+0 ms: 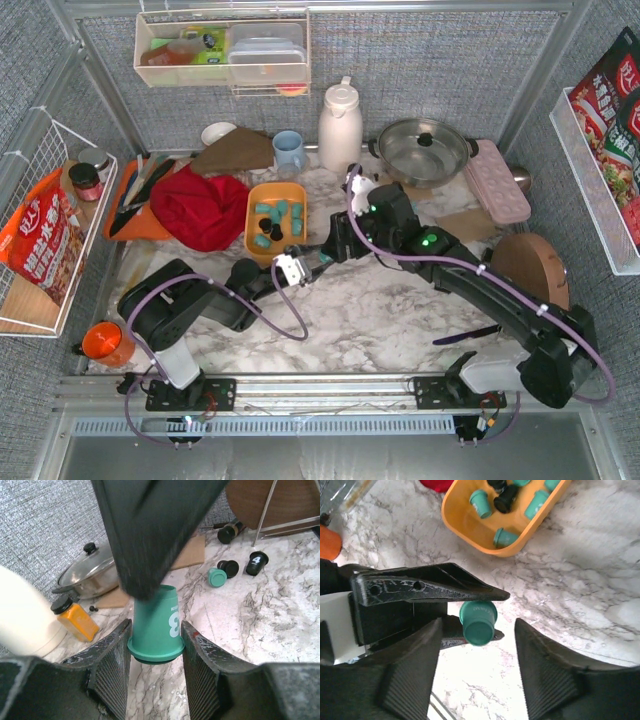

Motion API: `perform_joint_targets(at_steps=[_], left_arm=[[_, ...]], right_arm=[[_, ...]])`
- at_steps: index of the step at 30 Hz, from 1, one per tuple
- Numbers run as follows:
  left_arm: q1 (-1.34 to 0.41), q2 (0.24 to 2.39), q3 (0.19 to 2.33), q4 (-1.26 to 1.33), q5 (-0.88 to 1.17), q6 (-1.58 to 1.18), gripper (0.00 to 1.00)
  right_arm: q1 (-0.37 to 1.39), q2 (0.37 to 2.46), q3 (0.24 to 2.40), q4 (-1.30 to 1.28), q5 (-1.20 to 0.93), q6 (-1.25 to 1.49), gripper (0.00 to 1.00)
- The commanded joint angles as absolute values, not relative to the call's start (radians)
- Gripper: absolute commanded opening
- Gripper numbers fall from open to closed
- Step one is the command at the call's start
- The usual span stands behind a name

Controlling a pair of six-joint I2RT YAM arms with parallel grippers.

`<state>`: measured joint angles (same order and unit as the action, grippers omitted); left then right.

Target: Mix the coffee capsules in the storage basket

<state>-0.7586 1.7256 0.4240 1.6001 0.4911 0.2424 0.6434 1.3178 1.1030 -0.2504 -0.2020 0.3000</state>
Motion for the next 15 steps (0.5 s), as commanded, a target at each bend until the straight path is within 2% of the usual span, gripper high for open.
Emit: perform_joint_targets(at_steps=[1,3,5,11,13,15], left_arm=[[-0.759,1.726,0.410,1.650,0.438,0.233,0.46],[-0.758,1.726,0.402,1.649,0.401,0.218,0.46],[-0.754,1.723,0.395,1.649,0.344,0.188,0.46],[-0.724,1.678,0.370,1.621,0.100,-0.009,0.45],[-0.719,1.636,0.370,1.550,-0.014,-0.098,0.45],[-0.714,1.571,0.405,1.372,-0.096,-0.166,0.45]], right_arm=[[0.640,1.257,1.125,-0.283,-0.089,0.229,0.73],[0.639,1.214,1.119,-0.291,-0.019,0.195,0.97],[0.639,1.172,1.116,-0.315,0.082,0.158,0.99],[0.625,1.088,1.064,-0.373,0.602,0.175,0.99],[0.608,1.059,1.023,-0.395,0.736,0.276,0.99],[0.572,1.024,0.956,-0.394,0.756,0.347,0.99]])
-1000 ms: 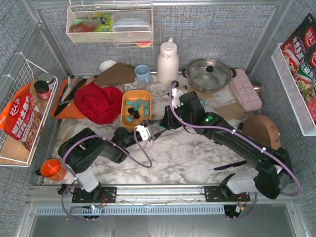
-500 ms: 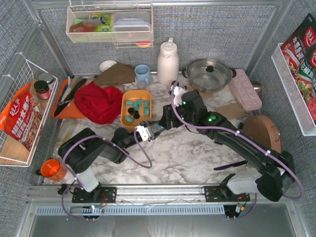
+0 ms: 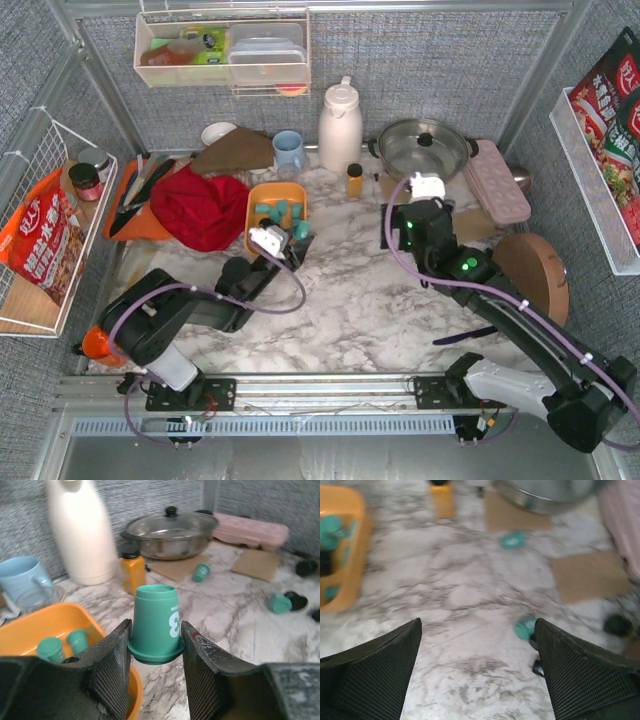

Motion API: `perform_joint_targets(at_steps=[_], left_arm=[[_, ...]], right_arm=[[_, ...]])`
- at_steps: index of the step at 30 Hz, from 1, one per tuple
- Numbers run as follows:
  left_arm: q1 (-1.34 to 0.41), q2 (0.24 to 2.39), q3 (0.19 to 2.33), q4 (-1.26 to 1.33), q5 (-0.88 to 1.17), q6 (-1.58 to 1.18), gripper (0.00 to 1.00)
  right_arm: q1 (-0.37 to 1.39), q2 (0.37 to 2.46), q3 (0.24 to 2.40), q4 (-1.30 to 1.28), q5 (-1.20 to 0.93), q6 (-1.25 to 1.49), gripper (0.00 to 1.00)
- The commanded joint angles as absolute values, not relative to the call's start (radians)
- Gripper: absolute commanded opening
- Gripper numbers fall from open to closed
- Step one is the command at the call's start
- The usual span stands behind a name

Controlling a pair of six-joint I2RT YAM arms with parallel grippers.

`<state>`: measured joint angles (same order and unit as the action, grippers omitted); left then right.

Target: Mix the coffee capsules in the storage basket

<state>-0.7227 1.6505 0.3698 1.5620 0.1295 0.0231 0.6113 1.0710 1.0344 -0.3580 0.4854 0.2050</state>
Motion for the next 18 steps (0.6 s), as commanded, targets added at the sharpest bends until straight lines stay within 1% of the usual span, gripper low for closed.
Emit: perform_joint_targets(at_steps=[1,4,5,7,11,16,18], left_arm=[[-0.712,1.534,0.446,1.222,-0.129,-0.198,0.45],[-0.704,1.473,0.650,0.677,-0.255,-0.306,0.49],[-0.701,1.476,0.710,0.548,-0.272,-0.324,0.49],[-0.695,1.496,0.780,0.401,-0.281,-0.345,0.50],[-0.686,1.527,0.829,0.312,-0.260,-0.383,0.51],[-0.663,1.555,0.845,0.280,-0.265,-0.421,0.52],[-0.656,1.564,0.849,0.270,-0.271,-0.430,0.54]], right_arm=[[0.547,1.007,0.927,-0.390,0.741,0.377,0.99],[0.495,0.983,0.863,-0.396,0.698,0.478,0.99],[0.482,0.983,0.845,-0.402,0.694,0.508,0.99],[0.458,0.991,0.811,-0.416,0.691,0.568,0.99],[0.420,1.017,0.752,-0.428,0.667,0.638,0.99],[0.382,1.058,0.711,-0.425,0.647,0.678,0.99],[0.368,1.075,0.690,-0.406,0.635,0.678,0.99]])
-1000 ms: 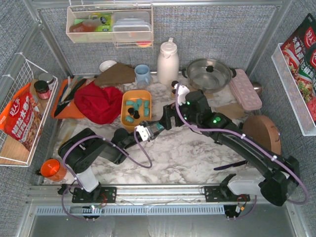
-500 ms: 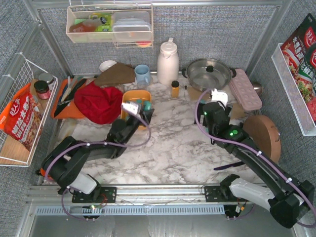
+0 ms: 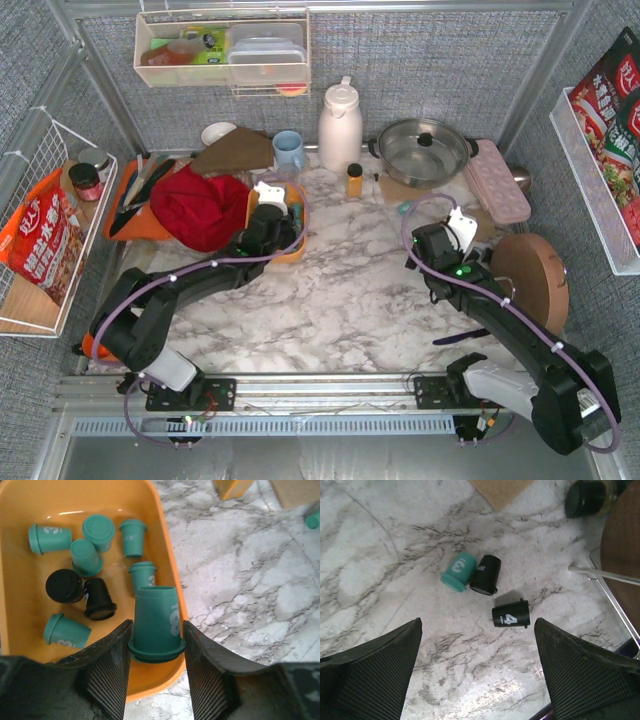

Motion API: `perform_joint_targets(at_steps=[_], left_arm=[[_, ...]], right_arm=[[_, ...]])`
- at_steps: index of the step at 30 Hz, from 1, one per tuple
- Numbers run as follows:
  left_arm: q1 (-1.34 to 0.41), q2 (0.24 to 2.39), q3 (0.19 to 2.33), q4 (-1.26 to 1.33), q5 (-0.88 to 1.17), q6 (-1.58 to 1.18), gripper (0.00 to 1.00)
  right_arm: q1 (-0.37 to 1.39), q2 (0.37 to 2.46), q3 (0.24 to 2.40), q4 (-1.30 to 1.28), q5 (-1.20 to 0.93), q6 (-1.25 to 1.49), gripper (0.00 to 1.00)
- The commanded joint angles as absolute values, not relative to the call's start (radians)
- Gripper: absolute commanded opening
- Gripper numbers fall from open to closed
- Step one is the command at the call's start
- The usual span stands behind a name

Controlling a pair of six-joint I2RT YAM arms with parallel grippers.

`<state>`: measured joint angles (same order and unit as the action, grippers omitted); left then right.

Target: Mix the coffee capsules in the storage basket

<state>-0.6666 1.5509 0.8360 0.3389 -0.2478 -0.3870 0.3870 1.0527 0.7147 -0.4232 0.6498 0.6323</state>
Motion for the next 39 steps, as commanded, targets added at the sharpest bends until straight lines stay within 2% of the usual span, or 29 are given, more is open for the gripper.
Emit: perform_joint_targets(at_steps=[1,7,8,9,10,14,23,39], left_arm=[[-0.653,1.568,0.848,0.269,-0.275,-0.432,0.56],[-0.639,1.569,0.841,0.280,-0.291,-0.451,0.80],[-0.638,1.565,0.841,0.280,-0.294,-0.450,0.86],[-0.638,1.559,0.841,0.279,-0.295,-0.447,0.97],[-0.639,1.550,0.841,0.277,-0.298,-0.443,0.99],[-0.638,1.500,0.839,0.250,-0.320,-0.435,0.99],[-0.638,1.380,0.767,0.292,-0.322,-0.423,0.99],[-0.638,1.340,0.751,0.292,-0.262,-0.409,0.99]], right_arm=[[0.358,1.085,0.681,-0.393,0.622,0.677,0.98],[0.318,1.167,0.643,-0.321,0.607,0.702,0.95],[0.313,1.183,0.642,-0.320,0.609,0.707,0.94],[0.310,1.197,0.643,-0.325,0.610,0.716,0.93],[0.309,1.206,0.642,-0.333,0.612,0.731,0.93],[0.299,1.216,0.627,-0.373,0.652,0.831,0.90],[0.256,1.194,0.598,-0.447,0.739,1.024,0.75],[0.202,1.446,0.717,-0.498,0.666,1.241,0.61]])
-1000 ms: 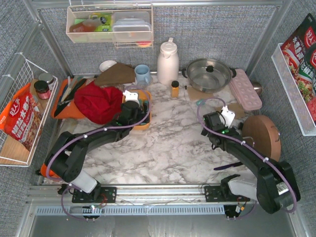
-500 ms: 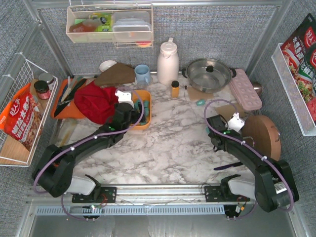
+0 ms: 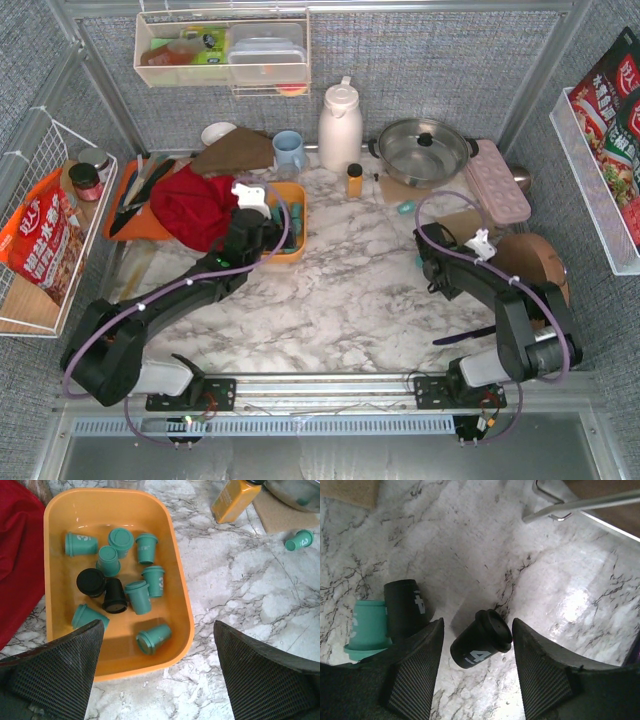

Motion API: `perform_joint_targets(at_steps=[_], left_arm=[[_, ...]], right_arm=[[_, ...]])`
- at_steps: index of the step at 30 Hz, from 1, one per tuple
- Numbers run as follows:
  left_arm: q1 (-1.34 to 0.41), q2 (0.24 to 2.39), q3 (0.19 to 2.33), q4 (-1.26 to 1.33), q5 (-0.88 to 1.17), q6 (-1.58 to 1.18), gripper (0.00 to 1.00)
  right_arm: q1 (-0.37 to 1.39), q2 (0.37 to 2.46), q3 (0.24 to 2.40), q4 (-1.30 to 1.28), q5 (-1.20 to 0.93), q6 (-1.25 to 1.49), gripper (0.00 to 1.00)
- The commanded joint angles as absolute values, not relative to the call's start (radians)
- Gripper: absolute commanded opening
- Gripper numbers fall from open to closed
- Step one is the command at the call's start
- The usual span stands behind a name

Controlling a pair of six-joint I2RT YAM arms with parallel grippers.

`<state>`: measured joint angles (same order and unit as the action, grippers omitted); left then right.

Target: Mix the coffee capsules in the storage basket

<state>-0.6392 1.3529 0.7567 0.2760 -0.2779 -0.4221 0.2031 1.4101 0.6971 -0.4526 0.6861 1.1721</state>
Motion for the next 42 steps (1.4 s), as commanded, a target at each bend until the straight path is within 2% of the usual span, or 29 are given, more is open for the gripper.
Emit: perform_joint_targets(at_steps=[1,4,20,23,28,42], left_arm=[[-0.638,1.338,0.751,0.293,-0.263,-0.407,0.99],[-0.639,1.333,0.749,0.295,-0.267,-0.403,0.99],[-0.638,1.325,0.741,0.304,-0.262,-0.397,0.99],[-0.638,1.318,0.738,0.309,-0.261,-0.394,0.99],[-0.639,1.309,0.739,0.311,-0.265,-0.387,0.99],[-0.638,1.321,0.736,0.345,-0.197,-0.363,0.99]], right_arm=[[0.202,1.456,0.721,-0.506,0.660,1.252,0.59],[0.202,1.486,0.728,-0.516,0.644,1.277,0.56],[0.201,1.514,0.743,-0.528,0.602,1.243,0.55],[0.202,1.508,0.751,-0.537,0.599,1.184,0.52],[0.210,1.484,0.752,-0.515,0.588,1.022,0.40],[0.289,1.340,0.709,-0.326,0.423,0.568,0.33]])
